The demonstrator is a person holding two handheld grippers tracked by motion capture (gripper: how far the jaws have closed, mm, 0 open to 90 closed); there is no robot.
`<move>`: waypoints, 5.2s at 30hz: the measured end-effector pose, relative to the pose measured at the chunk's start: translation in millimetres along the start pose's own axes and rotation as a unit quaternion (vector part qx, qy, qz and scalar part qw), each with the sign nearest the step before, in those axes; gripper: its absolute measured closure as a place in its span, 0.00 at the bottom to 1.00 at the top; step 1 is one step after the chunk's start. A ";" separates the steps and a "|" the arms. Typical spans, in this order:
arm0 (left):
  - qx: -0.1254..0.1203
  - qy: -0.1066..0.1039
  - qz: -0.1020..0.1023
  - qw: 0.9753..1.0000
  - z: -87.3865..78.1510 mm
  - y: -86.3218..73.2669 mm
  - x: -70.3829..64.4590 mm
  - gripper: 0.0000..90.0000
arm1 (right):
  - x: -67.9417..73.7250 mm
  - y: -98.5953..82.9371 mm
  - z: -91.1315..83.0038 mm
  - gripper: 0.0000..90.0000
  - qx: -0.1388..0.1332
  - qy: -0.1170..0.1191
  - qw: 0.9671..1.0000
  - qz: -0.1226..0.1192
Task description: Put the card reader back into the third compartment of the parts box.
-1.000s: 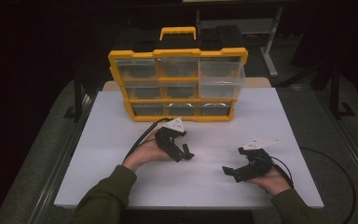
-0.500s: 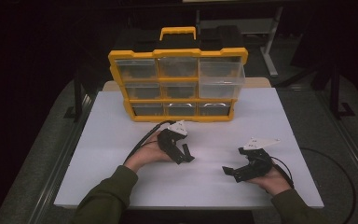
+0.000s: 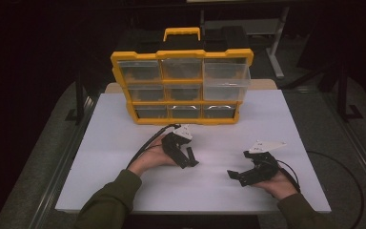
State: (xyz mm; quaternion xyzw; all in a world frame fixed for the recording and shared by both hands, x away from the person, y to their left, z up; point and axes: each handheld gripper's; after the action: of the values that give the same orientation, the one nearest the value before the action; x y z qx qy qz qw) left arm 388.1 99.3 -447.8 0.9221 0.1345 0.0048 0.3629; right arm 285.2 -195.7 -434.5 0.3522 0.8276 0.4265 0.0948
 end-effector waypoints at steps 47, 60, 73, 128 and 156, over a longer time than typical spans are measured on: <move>0.019 0.021 0.032 0.999 0.4 -1.4 -2.7 0.33 | 0.0 0.0 -0.7 0.00 0.000 0.001 1.000 0.002; 0.020 0.020 0.032 0.999 0.2 -1.3 -2.6 0.33 | 0.0 0.0 -0.8 0.00 0.000 0.001 1.000 0.002; 0.005 0.006 0.016 1.000 -10.2 1.7 -0.4 0.33 | 0.0 0.0 -0.9 0.00 -0.001 0.001 1.000 0.002; -0.056 0.002 -0.007 0.998 -101.3 43.3 11.5 0.33 | 0.3 0.5 2.2 0.00 -0.002 0.008 1.000 0.002; -0.072 0.004 0.024 0.997 -144.0 90.1 12.1 0.33 | 0.8 0.4 1.8 0.00 -0.005 0.009 1.000 0.002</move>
State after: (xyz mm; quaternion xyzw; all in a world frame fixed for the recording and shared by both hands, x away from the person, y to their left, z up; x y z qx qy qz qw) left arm 406.4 135.4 -282.4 0.8964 0.1135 0.0273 0.4277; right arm 285.7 -193.8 -435.2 0.3497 0.8253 0.4345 0.0879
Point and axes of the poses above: each handheld gripper's, and its own axes: z roughly forward along the jaws, y roughly out of its top, x roughly to its left, and after that the axes turned 2 degrees about -z, right-handed
